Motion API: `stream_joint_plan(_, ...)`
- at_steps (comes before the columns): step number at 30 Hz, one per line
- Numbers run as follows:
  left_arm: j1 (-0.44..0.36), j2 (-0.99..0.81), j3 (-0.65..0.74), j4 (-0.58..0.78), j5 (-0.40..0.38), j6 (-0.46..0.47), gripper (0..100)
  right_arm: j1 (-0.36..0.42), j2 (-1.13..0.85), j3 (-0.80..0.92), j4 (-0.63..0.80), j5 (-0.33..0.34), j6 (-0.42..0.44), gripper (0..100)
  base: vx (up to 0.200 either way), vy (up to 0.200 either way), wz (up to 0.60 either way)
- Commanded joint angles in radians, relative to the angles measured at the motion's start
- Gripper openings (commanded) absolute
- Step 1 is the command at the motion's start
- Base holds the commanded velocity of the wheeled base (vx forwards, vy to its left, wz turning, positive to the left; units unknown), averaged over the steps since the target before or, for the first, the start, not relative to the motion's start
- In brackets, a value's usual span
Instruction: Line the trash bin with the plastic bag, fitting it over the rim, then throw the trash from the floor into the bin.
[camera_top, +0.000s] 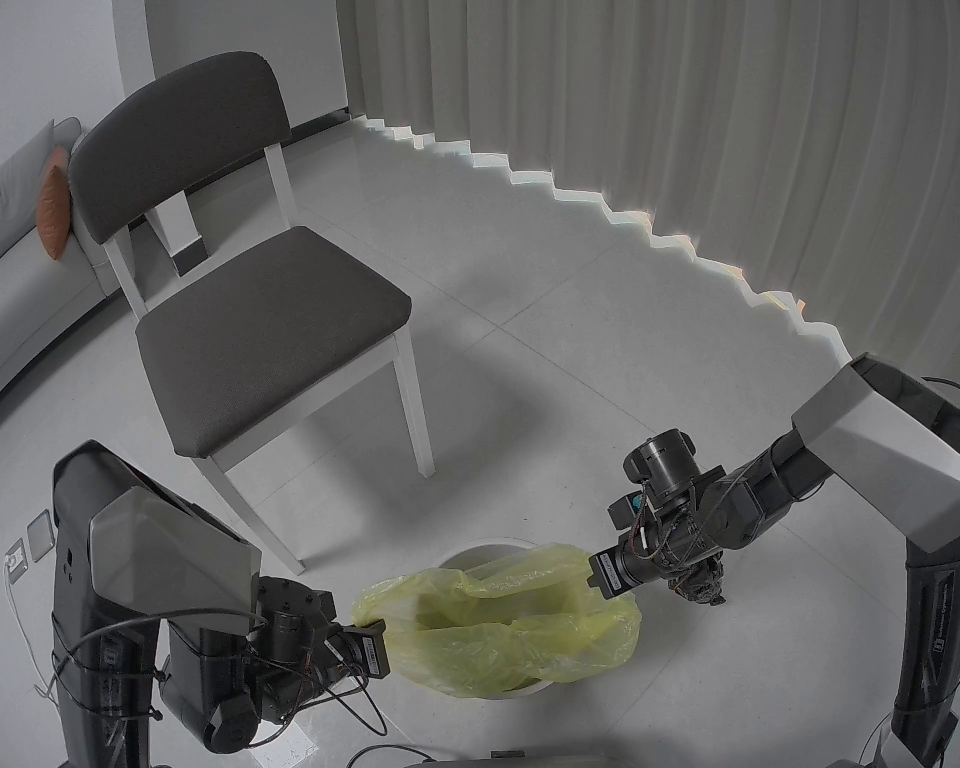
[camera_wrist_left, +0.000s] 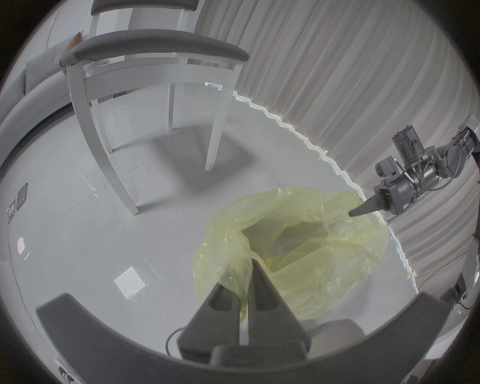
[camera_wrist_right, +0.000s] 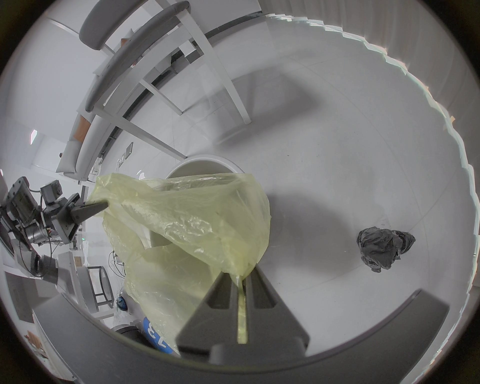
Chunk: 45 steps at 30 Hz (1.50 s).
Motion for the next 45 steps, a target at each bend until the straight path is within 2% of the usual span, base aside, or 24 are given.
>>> stream_joint_plan(1, -0.018, 0.014, 0.034, -0.018, 0.006, -0.004, 0, -0.007, 0.012, 0.003, 0.002, -0.001, 0.001, 0, 0.0, 0.0, 0.0)
stream_joint_plan(6, -0.057, -0.052, 0.137, -0.018, 0.006, -0.01, 0, -0.002, -0.043, 0.113, -0.002, -0.002, -0.011, 0, 0.0, 0.0, 0.0)
stream_joint_plan(12, -0.063, -0.067, 0.177, -0.018, 0.011, -0.007, 0, 0.012, -0.067, 0.216, -0.036, -0.007, -0.013, 0, 0.0, 0.0, 0.0)
stream_joint_plan(17, -0.051, -0.01, 0.128, -0.018, 0.014, -0.004, 0, -0.004, -0.032, 0.213, -0.091, -0.007, -0.013, 0, 0.0, 0.0, 0.0)
stream_joint_plan(20, -0.026, 0.065, 0.037, -0.018, 0.014, 0.004, 0, -0.031, 0.009, 0.141, -0.106, -0.007, -0.01, 0, 0.0, 0.0, 0.0)
stream_joint_plan(26, 0.023, 0.105, -0.101, -0.018, -0.002, 0.019, 0, -0.056, 0.035, 0.024, -0.085, -0.005, -0.01, 0, 0.0, 0.0, 0.0)
stream_joint_plan(36, 0.055, 0.071, -0.101, -0.018, -0.034, 0.017, 0, -0.076, 0.0, 0.033, -0.07, -0.001, -0.013, 0, 0.0, 0.0, 0.0)
stream_joint_plan(39, 0.052, 0.1, -0.104, -0.018, -0.032, 0.017, 0, -0.08, 0.006, 0.06, -0.07, -0.001, -0.042, 0, 0.0, 0.0, 0.0)
stream_joint_plan(40, 0.052, 0.105, -0.107, -0.018, -0.031, 0.017, 0, -0.082, 0.006, 0.072, -0.071, -0.001, -0.065, 100, 0.0, 0.0, 0.0)
stream_joint_plan(42, 0.052, 0.1, -0.108, -0.018, -0.032, 0.016, 0, -0.088, -0.001, 0.089, -0.077, -0.001, -0.096, 100, 0.0, 0.0, 0.0)
stream_joint_plan(45, 0.054, 0.089, -0.108, -0.018, -0.034, 0.013, 0, -0.089, -0.031, 0.087, -0.077, -0.001, -0.092, 100, 0.0, 0.0, 0.0)
